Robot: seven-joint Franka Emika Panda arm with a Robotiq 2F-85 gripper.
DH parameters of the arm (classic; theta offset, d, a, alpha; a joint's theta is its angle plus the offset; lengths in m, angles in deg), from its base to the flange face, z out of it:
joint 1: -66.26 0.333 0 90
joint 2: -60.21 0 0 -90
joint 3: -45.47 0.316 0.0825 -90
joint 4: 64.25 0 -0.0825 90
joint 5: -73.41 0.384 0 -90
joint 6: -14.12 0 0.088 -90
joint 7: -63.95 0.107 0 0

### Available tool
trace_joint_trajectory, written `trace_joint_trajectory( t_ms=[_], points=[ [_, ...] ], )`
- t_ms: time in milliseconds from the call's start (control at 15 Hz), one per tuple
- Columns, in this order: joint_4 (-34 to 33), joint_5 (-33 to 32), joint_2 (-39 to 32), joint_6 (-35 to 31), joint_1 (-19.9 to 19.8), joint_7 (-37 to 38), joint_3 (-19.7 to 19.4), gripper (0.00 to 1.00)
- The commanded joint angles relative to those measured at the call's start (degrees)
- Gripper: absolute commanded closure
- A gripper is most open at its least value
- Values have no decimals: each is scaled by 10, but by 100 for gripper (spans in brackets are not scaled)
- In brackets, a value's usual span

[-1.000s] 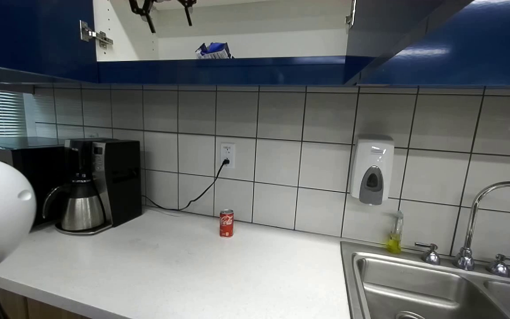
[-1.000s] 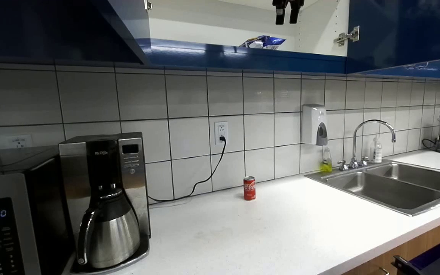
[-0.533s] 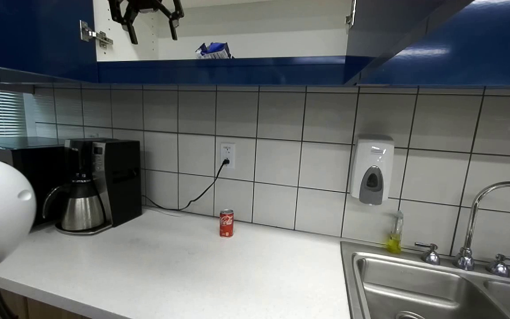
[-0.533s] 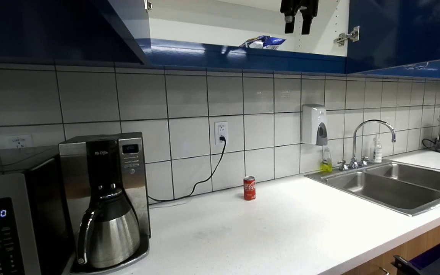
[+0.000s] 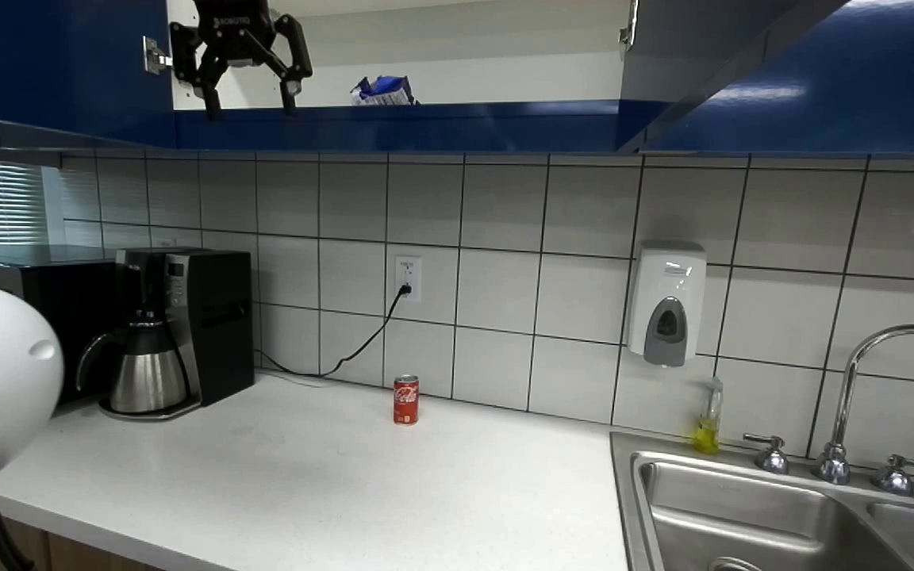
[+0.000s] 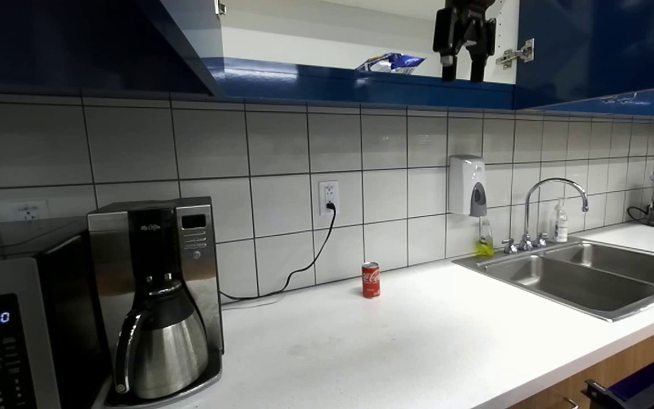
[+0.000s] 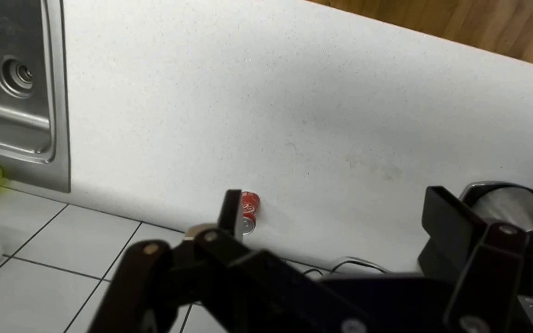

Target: Put the blue packet in the open upper cabinet.

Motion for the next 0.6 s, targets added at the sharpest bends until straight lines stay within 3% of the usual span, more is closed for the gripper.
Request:
trace_joint_trajectory(
  t_ms=[0,400,533],
  points=[
    [62,11,40,0,-11,11,8,0],
    [127,22,65,-3,-9,5,1,0],
    [110,15,45,0,-8,-4,4,0]
  ],
)
